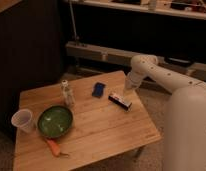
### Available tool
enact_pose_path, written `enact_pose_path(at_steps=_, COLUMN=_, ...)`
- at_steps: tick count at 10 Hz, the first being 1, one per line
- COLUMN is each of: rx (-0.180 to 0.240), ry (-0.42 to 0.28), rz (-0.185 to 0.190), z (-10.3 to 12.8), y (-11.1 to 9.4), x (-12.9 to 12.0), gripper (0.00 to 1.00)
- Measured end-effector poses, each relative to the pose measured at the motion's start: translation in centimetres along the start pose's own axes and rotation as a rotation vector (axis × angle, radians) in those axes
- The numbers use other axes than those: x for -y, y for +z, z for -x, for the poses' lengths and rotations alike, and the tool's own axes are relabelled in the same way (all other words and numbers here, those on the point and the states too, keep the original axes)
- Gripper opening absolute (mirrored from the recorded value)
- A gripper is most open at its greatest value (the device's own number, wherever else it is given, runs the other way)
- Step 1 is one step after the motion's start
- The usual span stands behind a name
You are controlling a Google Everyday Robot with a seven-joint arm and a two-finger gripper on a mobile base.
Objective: Push the eraser across the table
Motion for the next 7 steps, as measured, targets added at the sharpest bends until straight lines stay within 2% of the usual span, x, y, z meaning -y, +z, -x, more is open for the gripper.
enact_pose_path(at_steps=2, rx=-0.048, ry=-0.018, rz=-0.042, z=0.3, y=1.4, x=0.4, gripper=0.0)
enact_pose_path(at_steps=4, rx=-0.086, ry=-0.032, rz=-0.069, z=0.6, y=2.5, x=1.9, gripper=0.0)
enact_pose_path(at_steps=7, rx=-0.136, ry=-0.032, rz=-0.071, z=-0.7, y=4.6, x=4.1, gripper=0.0)
